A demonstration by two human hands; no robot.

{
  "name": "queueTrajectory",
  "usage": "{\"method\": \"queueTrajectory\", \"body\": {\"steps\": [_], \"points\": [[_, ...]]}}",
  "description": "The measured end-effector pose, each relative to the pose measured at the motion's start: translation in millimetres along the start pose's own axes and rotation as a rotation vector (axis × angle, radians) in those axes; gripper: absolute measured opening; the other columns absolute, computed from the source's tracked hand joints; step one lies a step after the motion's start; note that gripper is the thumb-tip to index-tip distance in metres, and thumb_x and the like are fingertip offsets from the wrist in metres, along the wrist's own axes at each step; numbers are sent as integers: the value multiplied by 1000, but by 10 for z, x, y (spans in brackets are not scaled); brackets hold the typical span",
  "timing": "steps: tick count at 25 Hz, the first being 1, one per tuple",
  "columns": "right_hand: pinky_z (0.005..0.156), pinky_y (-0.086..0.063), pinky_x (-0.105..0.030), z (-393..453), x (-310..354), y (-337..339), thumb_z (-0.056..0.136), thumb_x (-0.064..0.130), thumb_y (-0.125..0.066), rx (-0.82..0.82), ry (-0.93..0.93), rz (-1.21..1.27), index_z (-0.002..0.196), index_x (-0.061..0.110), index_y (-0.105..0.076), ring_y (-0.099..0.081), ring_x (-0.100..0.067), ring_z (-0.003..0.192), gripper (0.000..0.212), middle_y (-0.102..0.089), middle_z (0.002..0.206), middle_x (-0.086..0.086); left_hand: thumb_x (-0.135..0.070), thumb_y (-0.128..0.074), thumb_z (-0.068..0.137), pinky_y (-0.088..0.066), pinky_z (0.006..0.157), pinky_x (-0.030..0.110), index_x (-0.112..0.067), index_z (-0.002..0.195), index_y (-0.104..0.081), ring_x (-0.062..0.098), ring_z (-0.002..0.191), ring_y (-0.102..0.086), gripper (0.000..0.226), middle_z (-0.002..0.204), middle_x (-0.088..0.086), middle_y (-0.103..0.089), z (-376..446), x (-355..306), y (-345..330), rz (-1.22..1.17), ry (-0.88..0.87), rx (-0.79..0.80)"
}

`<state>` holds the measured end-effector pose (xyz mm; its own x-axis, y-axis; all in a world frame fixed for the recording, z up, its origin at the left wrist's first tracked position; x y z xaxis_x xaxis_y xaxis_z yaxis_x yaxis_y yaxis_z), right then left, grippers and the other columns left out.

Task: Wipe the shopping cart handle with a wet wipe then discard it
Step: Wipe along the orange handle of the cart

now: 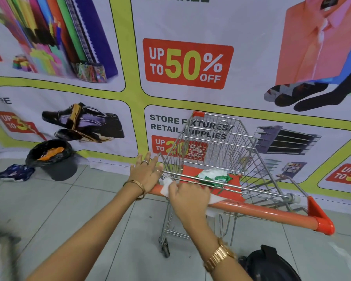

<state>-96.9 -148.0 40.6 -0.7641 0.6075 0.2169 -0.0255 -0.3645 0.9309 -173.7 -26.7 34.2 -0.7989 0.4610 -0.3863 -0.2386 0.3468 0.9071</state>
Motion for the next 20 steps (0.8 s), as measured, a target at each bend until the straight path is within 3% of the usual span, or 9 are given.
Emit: {"method": "queueTrajectory", "body": {"steps": [5, 8, 12, 14, 16, 18, 19, 20], "points": [[46, -38, -22, 7, -187, -19, 75, 32, -35, 29, 130, -57, 40, 16, -59, -49, -19, 31, 46, -54, 34, -4, -44, -16, 97, 2, 117, 53, -27, 150, -13, 18, 148, 7, 55, 161, -3, -2, -17, 5, 35, 155, -39, -3], [53, -43, -28, -44, -434, 22, 79, 31, -33, 2, 105, -92, 47, 17, -61, -54, -22, 41, 45, -60, 43, -4, -46, -14, 96, 4, 117, 54, -27, 149, -13, 18, 148, 7, 57, 161, -3, -2, -47, -19, 43, 215, -48, -27], [60, -43, -33, 9, -25, -7, 80, 27, -39, 109, 68, -24, 49, 14, -63, -58, -24, 47, 41, -65, 48, -6, -46, -13, 96, 4, 117, 51, -27, 149, -14, 19, 148, 5, 56, 161, -2, -5, -43, -40, 37, 213, -38, -40], [54, -40, -29, 43, 169, 31, 77, 24, -38, 113, 146, -20, 48, 14, -61, -57, -23, 42, 39, -62, 44, -5, -45, -12, 96, 3, 117, 52, -27, 149, -12, 19, 148, 5, 56, 161, -2, -5, -12, 11, 49, 219, -17, -38], [52, -34, -27, 59, 79, 53, 78, 23, -26, 159, 269, -123, 62, 11, -64, -59, -23, 45, 42, -64, 50, -8, -46, -12, 96, 3, 117, 53, -29, 149, -12, 19, 148, 5, 56, 161, -2, -5, 21, 46, 55, 214, 6, -24], [52, -32, -29, 34, -225, 66, 81, 21, -37, 234, 384, -236, 75, 7, -62, -51, -23, 46, 30, -64, 57, -11, -48, -11, 95, 4, 117, 55, -30, 149, -13, 19, 148, 5, 57, 161, -2, -4, 32, 50, 63, 205, 22, -19], [49, -31, -28, 24, -406, 117, 77, 21, -44, 218, 333, -251, 69, 6, -62, -41, -21, 41, 25, -61, 51, -10, -49, -11, 95, 4, 117, 55, -29, 149, -13, 19, 148, 5, 58, 161, -2, -4, 29, 44, 66, 204, 27, -21], [48, -30, -27, 7, -573, 182, 77, 23, -39, 206, 241, -236, 61, 9, -60, -35, -21, 41, 30, -58, 47, -8, -50, -11, 95, 4, 117, 54, -29, 149, -14, 19, 148, 5, 58, 161, -2, -4, 18, 33, 64, 204, 29, -26]]}}
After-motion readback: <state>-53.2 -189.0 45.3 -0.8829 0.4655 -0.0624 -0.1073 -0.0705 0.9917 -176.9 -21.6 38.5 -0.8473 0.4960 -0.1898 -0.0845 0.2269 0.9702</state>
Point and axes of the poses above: each hand's wrist, its own z-axis towards the middle knuckle, its own y-axis out of the back of the hand, x = y × z, the point moved 4 cm from there along z, towards the middle knuckle
